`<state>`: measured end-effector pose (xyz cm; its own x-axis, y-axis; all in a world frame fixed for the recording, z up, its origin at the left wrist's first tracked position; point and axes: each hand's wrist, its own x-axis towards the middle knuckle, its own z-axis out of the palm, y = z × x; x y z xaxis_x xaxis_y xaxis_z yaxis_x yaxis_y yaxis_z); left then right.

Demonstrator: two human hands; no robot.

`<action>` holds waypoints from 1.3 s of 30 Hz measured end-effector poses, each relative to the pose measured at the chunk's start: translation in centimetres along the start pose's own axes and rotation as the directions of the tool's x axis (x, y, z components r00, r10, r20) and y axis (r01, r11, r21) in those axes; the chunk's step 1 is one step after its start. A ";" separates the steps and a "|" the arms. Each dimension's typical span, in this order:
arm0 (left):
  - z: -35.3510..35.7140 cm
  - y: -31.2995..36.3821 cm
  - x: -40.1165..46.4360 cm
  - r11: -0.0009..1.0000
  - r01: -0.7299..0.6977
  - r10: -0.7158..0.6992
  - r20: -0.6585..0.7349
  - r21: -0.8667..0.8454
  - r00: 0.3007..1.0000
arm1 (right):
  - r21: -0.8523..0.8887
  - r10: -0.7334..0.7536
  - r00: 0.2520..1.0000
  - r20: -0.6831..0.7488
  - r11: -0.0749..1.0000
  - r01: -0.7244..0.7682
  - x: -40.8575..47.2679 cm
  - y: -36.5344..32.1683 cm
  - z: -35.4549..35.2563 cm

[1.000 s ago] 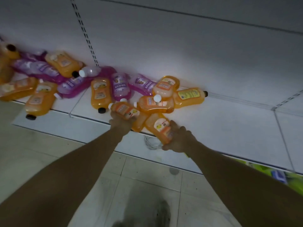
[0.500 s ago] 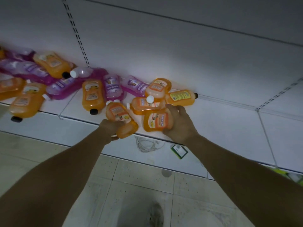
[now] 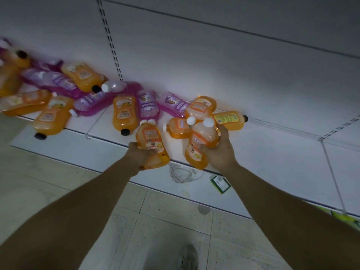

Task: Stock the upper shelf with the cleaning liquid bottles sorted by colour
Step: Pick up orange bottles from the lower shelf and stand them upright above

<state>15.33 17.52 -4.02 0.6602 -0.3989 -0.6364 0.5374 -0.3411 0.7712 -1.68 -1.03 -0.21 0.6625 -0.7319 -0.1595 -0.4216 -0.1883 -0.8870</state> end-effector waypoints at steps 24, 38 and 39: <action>-16.6 16.5 -29.0 0.741 -0.672 0.667 0.110 0.004 0.737 | 0.435 -0.375 0.926 -0.041 0.828 0.355 -16.9 -33.0 5.2; -21.6 29.5 -30.3 0.479 -0.863 0.878 -0.120 0.163 0.464 | 0.448 -0.577 0.801 -0.158 0.682 0.579 -12.2 -47.2 4.3; -21.8 30.4 -29.6 0.467 -0.867 0.883 -0.143 0.175 0.447 | 0.442 -0.581 0.797 -0.164 0.680 0.586 -11.2 -47.8 4.1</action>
<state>23.51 37.52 38.48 0.8445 -0.3577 0.3986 -0.4134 0.0378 0.9098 13.62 18.89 42.19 0.6716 -0.5815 0.4592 0.3751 -0.2676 -0.8875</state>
